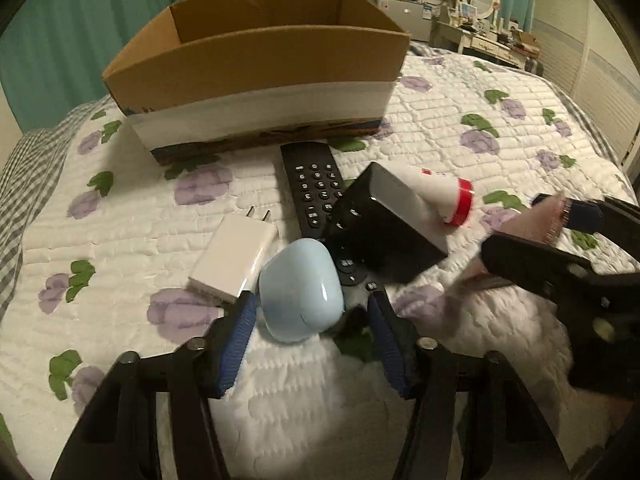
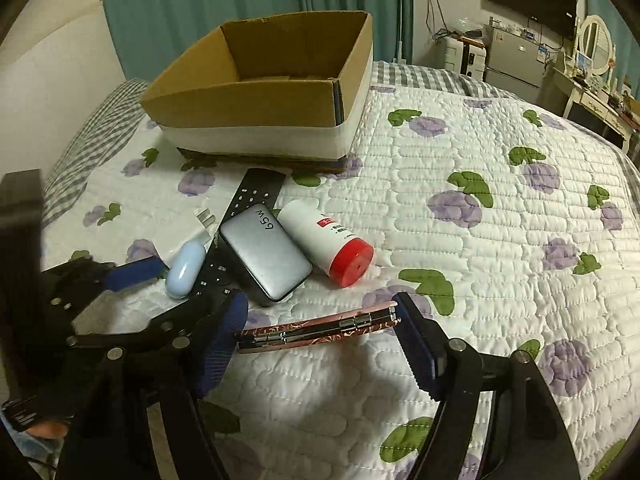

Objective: Organize rigid objects
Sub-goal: 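Grasp the pink card case with the right tool while the left grasps blue earbud case, then drop earbud case in the box with the left tool while the right drops the card case, then grasp the white charger with the left tool while the right grasps the grey power bank, then drop the charger in the box with the left while the right drops the power bank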

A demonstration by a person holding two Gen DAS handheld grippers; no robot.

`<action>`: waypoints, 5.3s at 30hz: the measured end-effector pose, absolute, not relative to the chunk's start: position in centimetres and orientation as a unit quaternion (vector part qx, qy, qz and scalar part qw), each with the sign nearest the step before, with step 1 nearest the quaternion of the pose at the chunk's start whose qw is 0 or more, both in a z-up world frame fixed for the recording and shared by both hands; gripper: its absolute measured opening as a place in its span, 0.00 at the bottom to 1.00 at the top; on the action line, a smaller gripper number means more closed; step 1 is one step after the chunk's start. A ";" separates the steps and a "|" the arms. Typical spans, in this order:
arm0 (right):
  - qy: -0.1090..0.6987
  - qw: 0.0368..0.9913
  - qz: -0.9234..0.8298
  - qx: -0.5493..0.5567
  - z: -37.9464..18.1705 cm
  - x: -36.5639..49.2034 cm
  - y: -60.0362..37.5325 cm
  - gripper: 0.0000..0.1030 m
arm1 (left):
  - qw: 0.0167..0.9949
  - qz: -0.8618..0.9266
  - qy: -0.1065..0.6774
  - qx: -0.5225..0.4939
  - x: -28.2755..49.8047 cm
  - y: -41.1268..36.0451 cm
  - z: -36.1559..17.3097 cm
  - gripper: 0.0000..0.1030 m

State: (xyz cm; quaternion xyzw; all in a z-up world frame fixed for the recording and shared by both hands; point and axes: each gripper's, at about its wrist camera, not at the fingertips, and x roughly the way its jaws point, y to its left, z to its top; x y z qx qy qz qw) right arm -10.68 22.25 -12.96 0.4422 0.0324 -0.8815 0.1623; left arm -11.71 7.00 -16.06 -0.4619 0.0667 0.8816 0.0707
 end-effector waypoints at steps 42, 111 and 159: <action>0.049 0.170 -0.931 0.320 -0.8 -20.3 19.5 0.70 | 0.065 0.927 0.053 -0.366 -28.0 4.7 -5.8 0.45; 0.138 0.223 -0.877 0.403 -12.7 -12.7 16.5 0.73 | 0.040 0.911 0.027 -0.409 -14.4 -0.8 -11.9 0.23; 0.083 0.198 -0.927 0.308 -1.0 -16.9 18.9 0.38 | 0.100 0.946 0.060 -0.303 -19.1 3.9 0.6 0.22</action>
